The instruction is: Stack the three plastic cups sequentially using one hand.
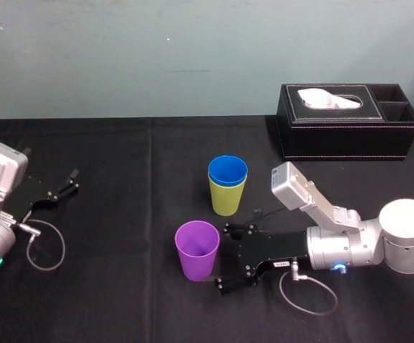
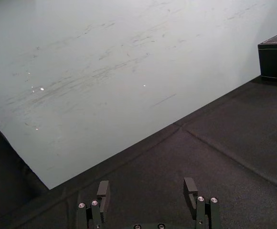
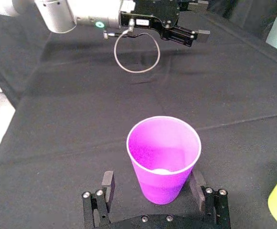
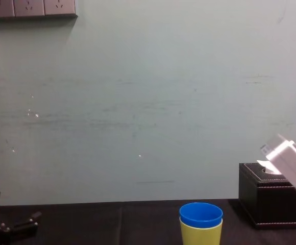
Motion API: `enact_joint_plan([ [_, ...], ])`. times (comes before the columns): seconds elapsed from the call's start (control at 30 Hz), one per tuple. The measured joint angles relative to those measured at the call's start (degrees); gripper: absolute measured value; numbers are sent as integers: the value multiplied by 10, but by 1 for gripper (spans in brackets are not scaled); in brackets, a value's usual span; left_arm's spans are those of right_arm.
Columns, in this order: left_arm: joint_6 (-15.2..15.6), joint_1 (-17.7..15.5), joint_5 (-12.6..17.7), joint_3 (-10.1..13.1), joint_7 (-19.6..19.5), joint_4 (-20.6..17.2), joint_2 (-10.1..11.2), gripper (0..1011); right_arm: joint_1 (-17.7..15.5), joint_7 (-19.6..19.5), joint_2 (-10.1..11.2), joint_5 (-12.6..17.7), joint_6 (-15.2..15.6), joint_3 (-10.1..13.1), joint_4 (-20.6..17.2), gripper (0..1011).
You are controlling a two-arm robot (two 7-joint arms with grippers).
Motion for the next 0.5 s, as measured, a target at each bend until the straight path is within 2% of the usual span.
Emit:
enact_joint_plan([
  [0.5,0,0,0,0,0,0,0,1011,16,-16,-31,-17,7,-10,25,1003],
])
